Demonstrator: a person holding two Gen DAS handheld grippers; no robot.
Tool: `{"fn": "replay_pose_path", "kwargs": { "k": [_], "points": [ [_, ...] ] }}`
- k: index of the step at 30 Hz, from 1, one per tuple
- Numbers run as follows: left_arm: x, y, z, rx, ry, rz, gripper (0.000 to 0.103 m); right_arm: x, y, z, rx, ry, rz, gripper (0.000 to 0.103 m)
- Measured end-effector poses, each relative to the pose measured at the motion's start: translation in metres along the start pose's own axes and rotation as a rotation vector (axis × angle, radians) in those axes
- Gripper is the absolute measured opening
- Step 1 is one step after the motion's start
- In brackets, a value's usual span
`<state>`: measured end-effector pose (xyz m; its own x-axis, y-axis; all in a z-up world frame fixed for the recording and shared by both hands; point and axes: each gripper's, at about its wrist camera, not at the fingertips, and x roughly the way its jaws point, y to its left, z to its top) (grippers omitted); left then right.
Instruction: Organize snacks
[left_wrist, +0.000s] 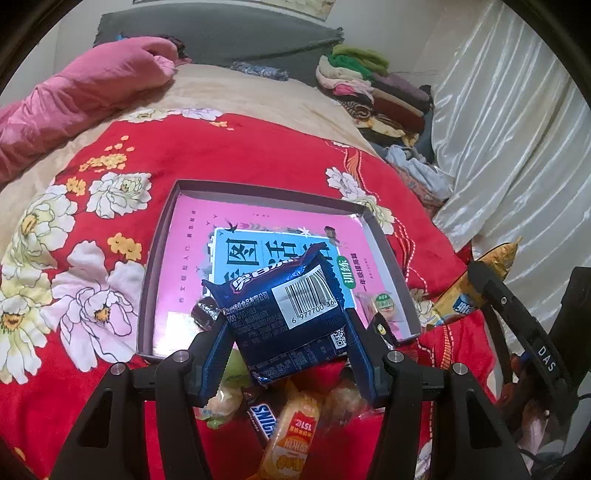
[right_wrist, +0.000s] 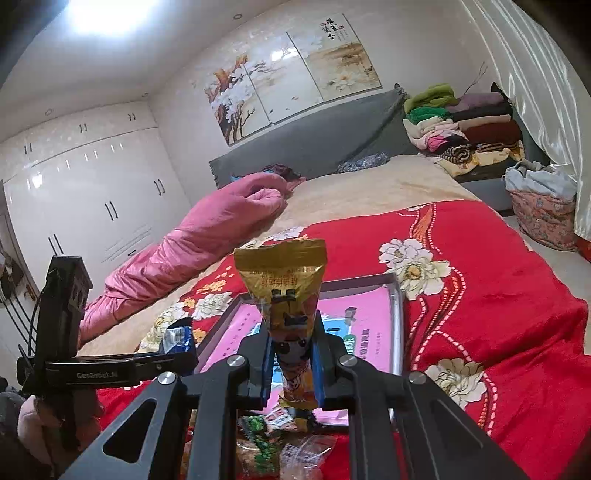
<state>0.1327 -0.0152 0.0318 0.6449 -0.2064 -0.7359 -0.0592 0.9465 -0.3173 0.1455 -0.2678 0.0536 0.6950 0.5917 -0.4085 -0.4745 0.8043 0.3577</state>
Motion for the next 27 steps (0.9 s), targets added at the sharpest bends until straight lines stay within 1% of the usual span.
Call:
{"fn": "replay_pose_path", "kwargs": {
  "k": [8, 15, 27],
  "points": [
    [0.011, -0.004, 0.001, 0.018, 0.014, 0.008, 0.06, 0.005, -0.013, 0.003, 0.016, 0.014, -0.045, 0.018],
    [0.024, -0.006, 0.001, 0.03, 0.031, 0.014, 0.06, 0.019, -0.026, -0.001, 0.027, 0.061, -0.089, 0.018],
    [0.038, -0.005, 0.002, 0.047, 0.053, 0.026, 0.06, 0.034, -0.028, -0.005, 0.012, 0.102, -0.103, 0.018]
  ]
}}
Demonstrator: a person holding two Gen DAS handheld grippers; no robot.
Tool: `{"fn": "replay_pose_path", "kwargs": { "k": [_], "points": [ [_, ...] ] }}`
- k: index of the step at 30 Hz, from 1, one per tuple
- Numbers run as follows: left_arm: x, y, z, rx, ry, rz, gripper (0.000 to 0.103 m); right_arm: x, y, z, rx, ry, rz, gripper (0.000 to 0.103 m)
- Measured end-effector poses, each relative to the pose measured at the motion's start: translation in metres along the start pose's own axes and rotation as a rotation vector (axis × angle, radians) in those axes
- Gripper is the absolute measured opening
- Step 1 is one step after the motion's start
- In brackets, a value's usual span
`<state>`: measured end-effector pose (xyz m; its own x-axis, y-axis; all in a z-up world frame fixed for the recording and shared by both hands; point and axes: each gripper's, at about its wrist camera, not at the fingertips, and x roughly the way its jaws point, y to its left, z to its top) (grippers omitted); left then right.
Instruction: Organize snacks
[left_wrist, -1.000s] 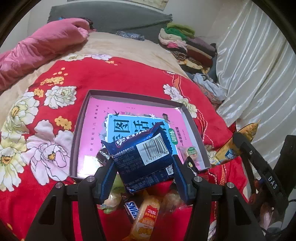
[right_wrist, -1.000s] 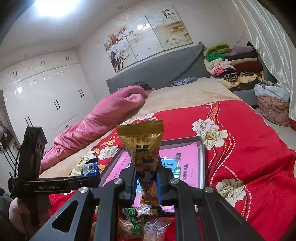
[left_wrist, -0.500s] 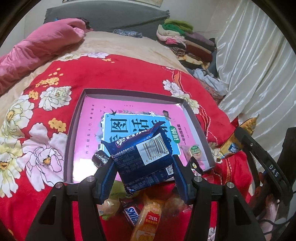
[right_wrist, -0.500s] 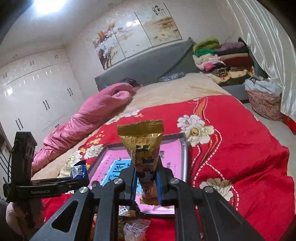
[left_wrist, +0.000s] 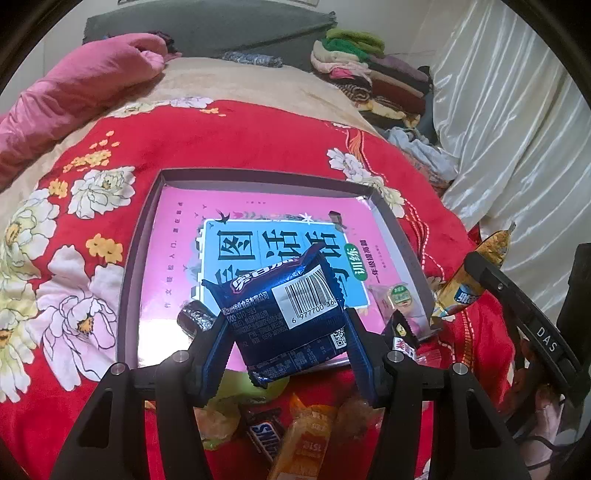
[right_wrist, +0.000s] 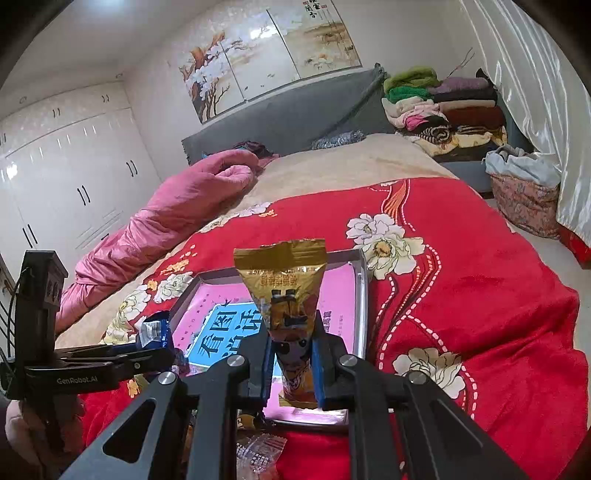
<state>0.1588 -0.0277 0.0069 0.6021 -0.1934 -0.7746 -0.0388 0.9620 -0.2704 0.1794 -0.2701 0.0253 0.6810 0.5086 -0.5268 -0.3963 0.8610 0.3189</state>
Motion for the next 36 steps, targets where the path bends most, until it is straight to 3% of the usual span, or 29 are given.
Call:
{"fn": "replay_pose_path", "kwargs": {
  "k": [21, 36],
  "points": [
    [0.025, -0.01, -0.001, 0.042, 0.034, 0.004, 0.06, 0.031, -0.01, -0.009, 0.016, 0.115, -0.02, 0.018],
    [0.042, -0.017, -0.001, 0.068, 0.061, 0.007, 0.06, 0.049, -0.008, -0.016, 0.028, 0.175, 0.017, 0.018]
  ]
}}
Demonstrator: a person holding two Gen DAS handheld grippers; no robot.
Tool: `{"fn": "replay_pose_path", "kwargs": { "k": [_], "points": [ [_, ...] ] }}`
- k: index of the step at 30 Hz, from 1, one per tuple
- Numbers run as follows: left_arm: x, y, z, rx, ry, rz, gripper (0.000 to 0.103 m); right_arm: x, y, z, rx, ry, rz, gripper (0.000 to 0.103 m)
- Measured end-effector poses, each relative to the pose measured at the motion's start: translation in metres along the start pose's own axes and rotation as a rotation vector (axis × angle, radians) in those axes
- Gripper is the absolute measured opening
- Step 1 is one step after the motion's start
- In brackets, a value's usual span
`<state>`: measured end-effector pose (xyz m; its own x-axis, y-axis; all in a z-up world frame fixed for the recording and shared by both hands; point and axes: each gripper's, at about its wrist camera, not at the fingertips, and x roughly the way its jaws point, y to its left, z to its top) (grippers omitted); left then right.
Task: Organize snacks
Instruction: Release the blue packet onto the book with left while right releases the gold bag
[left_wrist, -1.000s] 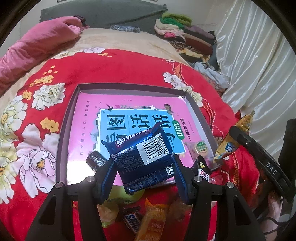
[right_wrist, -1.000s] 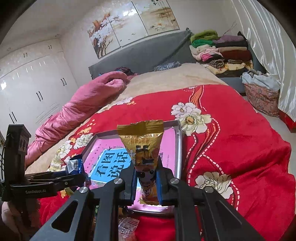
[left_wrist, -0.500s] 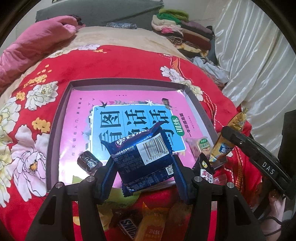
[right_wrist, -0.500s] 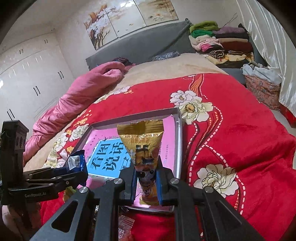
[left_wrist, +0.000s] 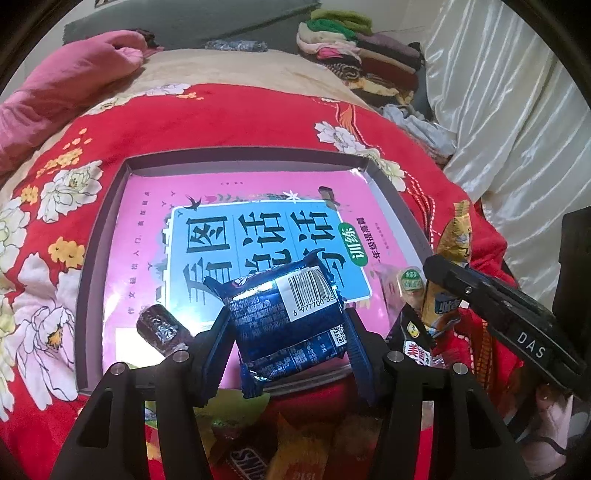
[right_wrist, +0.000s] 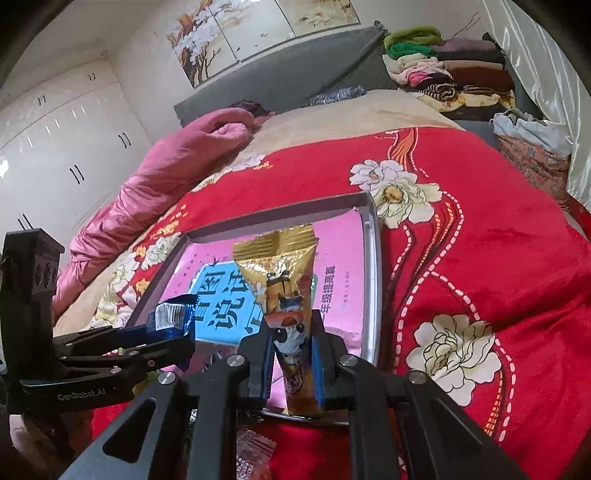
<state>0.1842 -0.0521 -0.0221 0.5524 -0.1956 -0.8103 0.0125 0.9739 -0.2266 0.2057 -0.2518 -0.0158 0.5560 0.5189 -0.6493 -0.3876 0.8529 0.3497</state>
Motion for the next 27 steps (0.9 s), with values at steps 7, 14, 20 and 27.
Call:
{"fn": "replay_pose_path", "kwargs": {
  "k": [7, 14, 20, 27],
  "points": [
    [0.007, -0.001, -0.003, 0.004, 0.016, 0.003, 0.06, 0.007, -0.005, -0.003, 0.018, 0.033, -0.034, 0.018],
    [0.012, -0.001, -0.004, 0.002, 0.027, 0.008, 0.06, 0.013, -0.011, -0.006, 0.036, 0.058, -0.058, 0.019],
    [0.013, -0.001, -0.005, 0.001, 0.028, 0.009, 0.06, 0.017, -0.011, -0.006, 0.031, 0.062, -0.055, 0.019],
    [0.017, 0.0, -0.005, -0.001, 0.035, 0.014, 0.059, 0.025, -0.009, -0.004, 0.027, 0.076, -0.043, 0.019]
  ]
}}
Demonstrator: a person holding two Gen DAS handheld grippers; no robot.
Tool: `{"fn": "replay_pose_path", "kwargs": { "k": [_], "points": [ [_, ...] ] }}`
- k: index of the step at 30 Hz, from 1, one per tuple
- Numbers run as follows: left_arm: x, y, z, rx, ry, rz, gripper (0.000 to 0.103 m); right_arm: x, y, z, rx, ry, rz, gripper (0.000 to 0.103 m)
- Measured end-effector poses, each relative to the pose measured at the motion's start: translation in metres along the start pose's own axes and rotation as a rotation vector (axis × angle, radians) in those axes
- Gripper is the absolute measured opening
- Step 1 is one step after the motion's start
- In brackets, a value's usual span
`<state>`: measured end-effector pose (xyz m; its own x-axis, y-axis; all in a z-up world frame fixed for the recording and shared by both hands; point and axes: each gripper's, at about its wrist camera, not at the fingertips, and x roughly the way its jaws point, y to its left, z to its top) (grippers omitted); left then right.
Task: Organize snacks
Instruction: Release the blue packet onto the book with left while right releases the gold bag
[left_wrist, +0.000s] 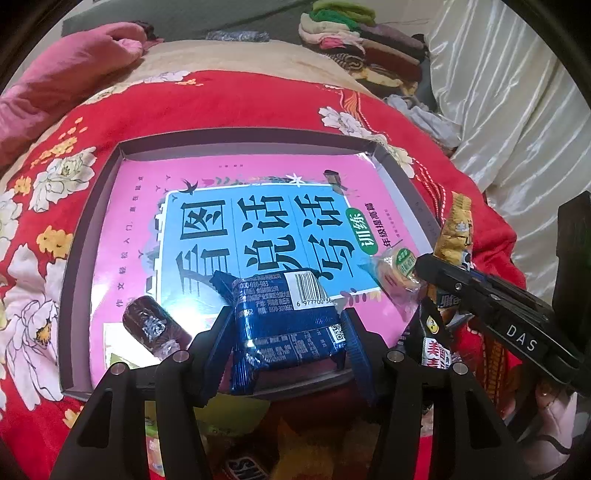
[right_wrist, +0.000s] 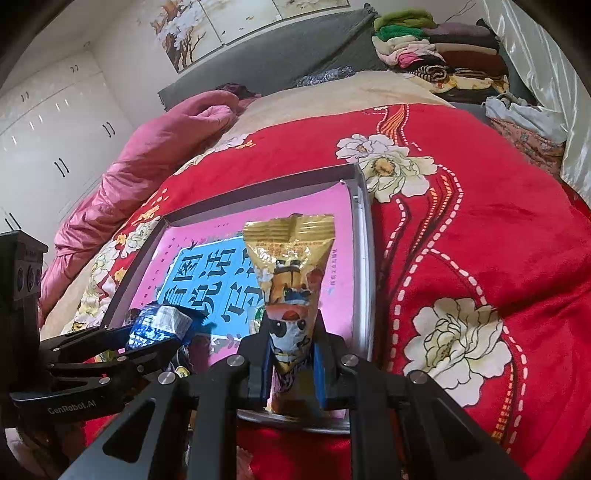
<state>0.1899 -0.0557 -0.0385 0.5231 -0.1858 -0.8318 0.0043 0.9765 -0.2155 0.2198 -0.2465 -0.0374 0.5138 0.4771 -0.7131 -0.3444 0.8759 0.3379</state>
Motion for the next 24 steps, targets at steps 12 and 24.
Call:
{"fn": "replay_pose_path", "kwargs": {
  "k": [12, 24],
  "points": [
    [0.0037, 0.0012, 0.0007, -0.004, 0.005, 0.009, 0.059, 0.0042, 0.0013, -0.0004, 0.021, 0.019, 0.059, 0.019],
    [0.0014, 0.0019, 0.0002, -0.01, 0.015, 0.012, 0.059, -0.0027, -0.001, 0.0014, 0.022, -0.003, 0.045, 0.019]
  ]
}}
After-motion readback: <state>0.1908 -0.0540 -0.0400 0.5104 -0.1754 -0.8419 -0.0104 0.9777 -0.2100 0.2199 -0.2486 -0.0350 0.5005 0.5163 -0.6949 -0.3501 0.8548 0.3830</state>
